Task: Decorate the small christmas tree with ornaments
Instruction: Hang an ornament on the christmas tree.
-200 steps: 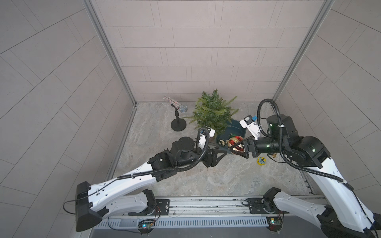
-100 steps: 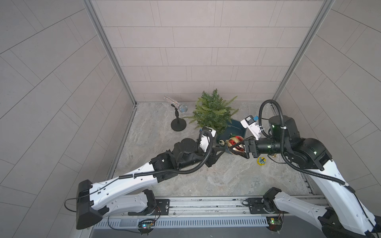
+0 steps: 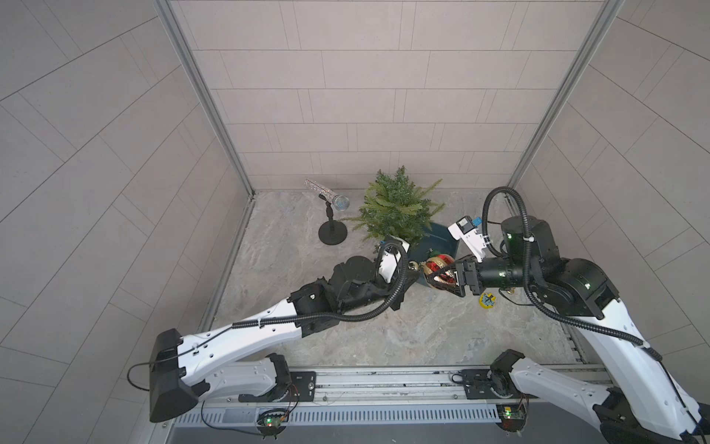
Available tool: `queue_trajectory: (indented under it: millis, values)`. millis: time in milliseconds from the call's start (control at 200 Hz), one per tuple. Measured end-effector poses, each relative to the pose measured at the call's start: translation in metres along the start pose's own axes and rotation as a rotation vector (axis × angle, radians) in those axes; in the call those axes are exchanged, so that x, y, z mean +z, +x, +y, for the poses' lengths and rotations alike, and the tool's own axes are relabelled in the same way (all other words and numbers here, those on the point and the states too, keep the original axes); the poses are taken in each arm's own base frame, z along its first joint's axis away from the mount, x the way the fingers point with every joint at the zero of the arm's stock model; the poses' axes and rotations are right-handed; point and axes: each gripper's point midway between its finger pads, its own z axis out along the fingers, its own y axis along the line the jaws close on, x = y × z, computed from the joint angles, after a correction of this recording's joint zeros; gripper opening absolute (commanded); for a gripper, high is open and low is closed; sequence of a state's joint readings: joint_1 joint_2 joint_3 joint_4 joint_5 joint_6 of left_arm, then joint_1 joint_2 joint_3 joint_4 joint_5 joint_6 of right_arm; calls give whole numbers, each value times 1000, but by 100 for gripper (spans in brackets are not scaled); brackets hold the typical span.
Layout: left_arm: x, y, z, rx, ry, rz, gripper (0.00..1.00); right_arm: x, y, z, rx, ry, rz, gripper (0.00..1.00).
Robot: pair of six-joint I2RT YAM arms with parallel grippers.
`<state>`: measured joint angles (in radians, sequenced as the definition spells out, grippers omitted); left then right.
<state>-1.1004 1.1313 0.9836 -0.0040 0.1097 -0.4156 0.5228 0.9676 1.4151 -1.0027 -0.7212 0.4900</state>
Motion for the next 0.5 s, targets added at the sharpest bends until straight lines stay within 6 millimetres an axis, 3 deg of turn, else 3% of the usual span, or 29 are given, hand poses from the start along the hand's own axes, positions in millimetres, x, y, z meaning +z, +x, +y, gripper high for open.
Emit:
queue_trajectory:
  millis: [500]
  values:
    - [-23, -19, -10, 0, 30, -63, 0, -5, -6, -7, 11, 24, -33, 69]
